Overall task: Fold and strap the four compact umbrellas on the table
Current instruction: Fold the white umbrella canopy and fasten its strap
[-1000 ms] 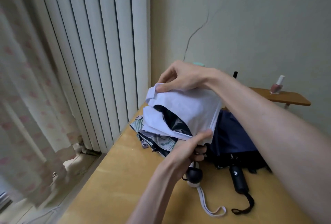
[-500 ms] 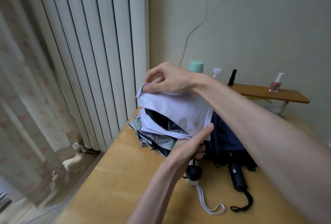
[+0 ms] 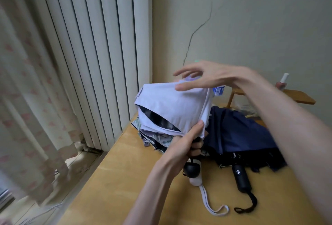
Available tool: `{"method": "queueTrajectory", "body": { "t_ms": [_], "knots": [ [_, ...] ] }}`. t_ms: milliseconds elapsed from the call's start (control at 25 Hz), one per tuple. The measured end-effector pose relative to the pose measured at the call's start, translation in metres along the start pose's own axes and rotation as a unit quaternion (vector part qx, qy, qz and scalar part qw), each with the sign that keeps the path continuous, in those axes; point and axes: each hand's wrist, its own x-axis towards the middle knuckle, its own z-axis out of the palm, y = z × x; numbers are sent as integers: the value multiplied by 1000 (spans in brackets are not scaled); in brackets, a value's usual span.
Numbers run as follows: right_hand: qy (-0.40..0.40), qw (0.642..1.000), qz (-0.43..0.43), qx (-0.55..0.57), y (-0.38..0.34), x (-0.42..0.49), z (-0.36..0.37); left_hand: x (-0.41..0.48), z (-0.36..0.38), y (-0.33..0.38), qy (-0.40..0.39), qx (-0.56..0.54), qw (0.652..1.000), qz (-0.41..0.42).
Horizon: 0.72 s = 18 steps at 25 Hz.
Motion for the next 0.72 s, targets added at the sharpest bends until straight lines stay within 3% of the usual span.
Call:
{"method": "queueTrajectory", "body": {
  "t_ms": [80,320,560,720],
  "knots": [
    [-17,999,32,36,14,-8,3,0,-3,-3,-6,23,1000,2],
    [58,995,71,34,12,3,30,3,-3,-10,66,96,993,-30],
    [115,986,117,31,10,11,38,3,-8,-6,13,105,994,11],
    [151,983,73,78,18,-5,31,-4,-2,5,-7,64,997,33]
  ]
}}
